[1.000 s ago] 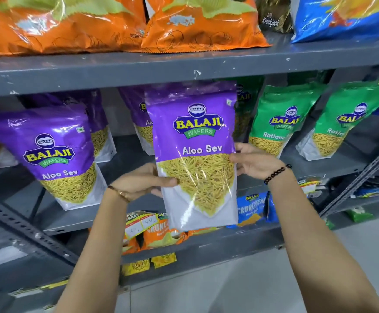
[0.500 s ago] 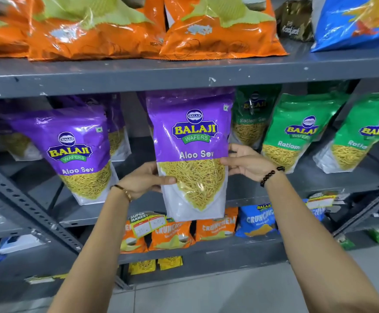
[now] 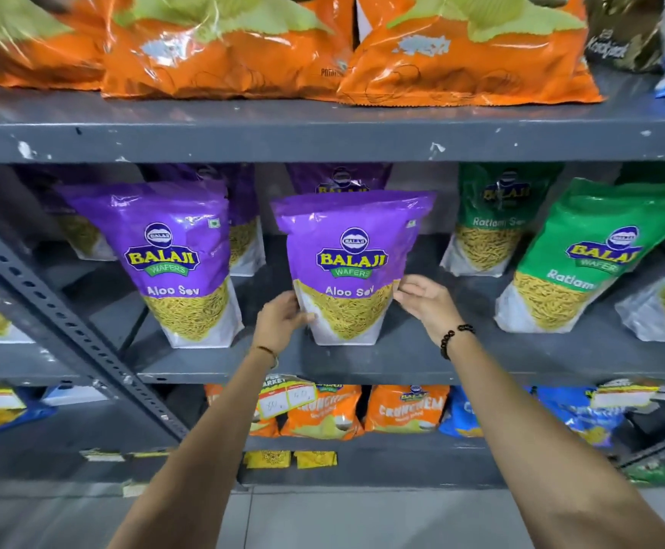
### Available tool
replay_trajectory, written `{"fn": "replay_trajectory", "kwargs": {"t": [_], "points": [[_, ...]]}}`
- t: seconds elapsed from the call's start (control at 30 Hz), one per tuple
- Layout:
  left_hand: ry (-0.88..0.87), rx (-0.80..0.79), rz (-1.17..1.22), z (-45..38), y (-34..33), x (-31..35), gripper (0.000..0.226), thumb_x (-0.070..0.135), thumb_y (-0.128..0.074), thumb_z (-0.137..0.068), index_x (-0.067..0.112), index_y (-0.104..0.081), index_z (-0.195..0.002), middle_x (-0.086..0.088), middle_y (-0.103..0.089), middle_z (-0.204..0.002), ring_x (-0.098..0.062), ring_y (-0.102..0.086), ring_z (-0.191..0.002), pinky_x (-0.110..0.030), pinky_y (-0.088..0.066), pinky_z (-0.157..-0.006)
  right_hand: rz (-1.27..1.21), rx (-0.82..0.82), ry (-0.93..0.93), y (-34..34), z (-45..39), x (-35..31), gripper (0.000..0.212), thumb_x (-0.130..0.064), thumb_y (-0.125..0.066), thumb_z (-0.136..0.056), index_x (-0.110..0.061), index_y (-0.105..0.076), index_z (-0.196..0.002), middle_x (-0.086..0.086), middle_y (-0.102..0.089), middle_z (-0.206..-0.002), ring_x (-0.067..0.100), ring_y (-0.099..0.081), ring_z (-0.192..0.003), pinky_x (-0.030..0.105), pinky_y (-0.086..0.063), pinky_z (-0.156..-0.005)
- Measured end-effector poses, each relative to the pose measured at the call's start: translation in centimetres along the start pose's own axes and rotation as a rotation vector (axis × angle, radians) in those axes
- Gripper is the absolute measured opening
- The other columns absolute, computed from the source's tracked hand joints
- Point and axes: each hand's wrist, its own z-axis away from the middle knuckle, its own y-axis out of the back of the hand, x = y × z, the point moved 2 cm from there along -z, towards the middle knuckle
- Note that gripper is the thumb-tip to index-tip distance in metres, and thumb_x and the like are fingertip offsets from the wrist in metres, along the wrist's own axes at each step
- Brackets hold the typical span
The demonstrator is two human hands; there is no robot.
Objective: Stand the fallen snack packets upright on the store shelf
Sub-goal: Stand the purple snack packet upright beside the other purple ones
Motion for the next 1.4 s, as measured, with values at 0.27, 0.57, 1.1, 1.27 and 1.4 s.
{"fn": "replay_trajectory", "kwargs": {"t": [0.27, 0.57, 1.1, 1.27, 1.4], "points": [[0.143, 0.038, -0.170, 3.0, -3.8, -2.4, 0.086, 0.034, -0.080, -0.052, 0.012, -0.048, -0.129, -0.004, -0.058, -0.128, -0.024, -0.049, -0.123, -0.049, -0.029, -0.113, 0.327, -0.124, -0.091, -2.5, 1.5, 5.6, 0.082, -0.001, -0.078, -0.066, -0.014, -0.040, -0.138, -0.008, -0.049, -0.130, 0.009, -0.043, -0.123, 0.031, -0.034, -0.107], [0.213, 0.209, -0.186, 2.7, -4.3, -2.6, 0.059, 0.015, -0.073, -0.076, 0.013, -0.049, -0.129, -0.007, -0.061, -0.129, -0.030, -0.047, -0.125, -0.043, -0.031, -0.111, 0.507, 0.076, -0.019, -4.8, 1.6, 5.8, 0.061, -0.014, -0.077, -0.069, -0.010, -0.050, -0.124, 0.012, -0.066, -0.116, 0.030, -0.061, -0.106, 0.033, -0.047, -0.087], [0.243, 0.250, -0.058, 3.4, -3.9, -1.4, 0.058, 0.010, -0.073, -0.076, 0.008, -0.049, -0.128, -0.013, -0.059, -0.130, -0.030, -0.051, -0.122, -0.048, -0.039, -0.108, 0.618, 0.080, -0.009, -5.4, 1.7, 5.3, 0.061, -0.021, -0.078, -0.069, -0.014, -0.053, -0.124, 0.011, -0.065, -0.120, 0.030, -0.057, -0.112, 0.038, -0.047, -0.092], [0.252, 0.240, -0.063, 3.4, -3.8, -1.6, 0.058, 0.011, -0.075, -0.074, 0.009, -0.050, -0.126, -0.012, -0.060, -0.129, -0.030, -0.052, -0.122, -0.050, -0.040, -0.108, 0.577, 0.074, -0.034, -5.0, 1.8, 5.4, 0.063, -0.019, -0.077, -0.070, -0.013, -0.051, -0.127, 0.010, -0.063, -0.124, 0.028, -0.056, -0.116, 0.038, -0.046, -0.095], [0.258, 0.231, -0.085, 3.1, -3.8, -1.9, 0.057, 0.014, -0.075, -0.074, 0.010, -0.050, -0.125, -0.011, -0.060, -0.129, -0.030, -0.053, -0.121, -0.051, -0.040, -0.107, 0.578, 0.067, -0.040, -5.0, 1.9, 5.4, 0.063, -0.018, -0.077, -0.070, -0.012, -0.050, -0.127, 0.010, -0.063, -0.125, 0.028, -0.056, -0.116, 0.038, -0.045, -0.096]]}}
